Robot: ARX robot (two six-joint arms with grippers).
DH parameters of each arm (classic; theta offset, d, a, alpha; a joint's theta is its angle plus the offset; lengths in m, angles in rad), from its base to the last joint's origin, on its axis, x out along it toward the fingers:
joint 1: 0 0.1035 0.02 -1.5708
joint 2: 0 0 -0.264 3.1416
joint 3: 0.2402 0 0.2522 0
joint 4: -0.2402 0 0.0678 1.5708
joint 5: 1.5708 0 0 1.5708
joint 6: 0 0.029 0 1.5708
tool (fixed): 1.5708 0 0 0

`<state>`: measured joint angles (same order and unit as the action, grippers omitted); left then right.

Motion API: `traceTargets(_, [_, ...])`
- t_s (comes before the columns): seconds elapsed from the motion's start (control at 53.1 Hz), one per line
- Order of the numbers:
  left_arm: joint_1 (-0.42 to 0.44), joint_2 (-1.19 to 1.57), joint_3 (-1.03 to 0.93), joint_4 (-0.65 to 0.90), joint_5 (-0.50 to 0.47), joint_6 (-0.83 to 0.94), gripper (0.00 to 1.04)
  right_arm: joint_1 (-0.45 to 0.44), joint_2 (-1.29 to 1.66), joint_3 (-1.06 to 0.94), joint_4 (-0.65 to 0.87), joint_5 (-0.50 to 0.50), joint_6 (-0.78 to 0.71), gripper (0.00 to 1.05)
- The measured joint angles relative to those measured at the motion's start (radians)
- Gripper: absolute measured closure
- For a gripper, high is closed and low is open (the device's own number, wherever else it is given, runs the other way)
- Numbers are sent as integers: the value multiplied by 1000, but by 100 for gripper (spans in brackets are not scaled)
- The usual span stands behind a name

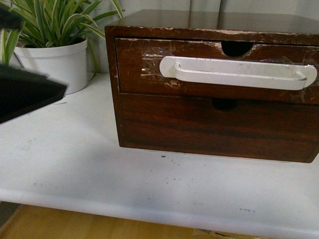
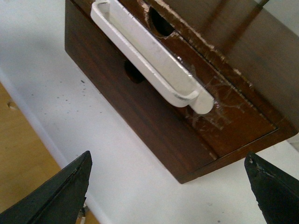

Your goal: Open drawer

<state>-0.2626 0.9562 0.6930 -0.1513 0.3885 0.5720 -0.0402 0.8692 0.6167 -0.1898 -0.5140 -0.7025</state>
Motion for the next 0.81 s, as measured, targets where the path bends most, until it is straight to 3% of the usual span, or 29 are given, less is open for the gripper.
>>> traceTargets(0.226, [-148,241,235,-148,17,168,6,0,126,141,-153,-3,-168,9])
traceTargets(0.358, [-204,367,317,-146,35,192,6,2,180,173,-213,1,-264,9])
traceTargets(0.809, [-240,708,568,-163,1,238,6,98,316,218,-181,40,-380,9])
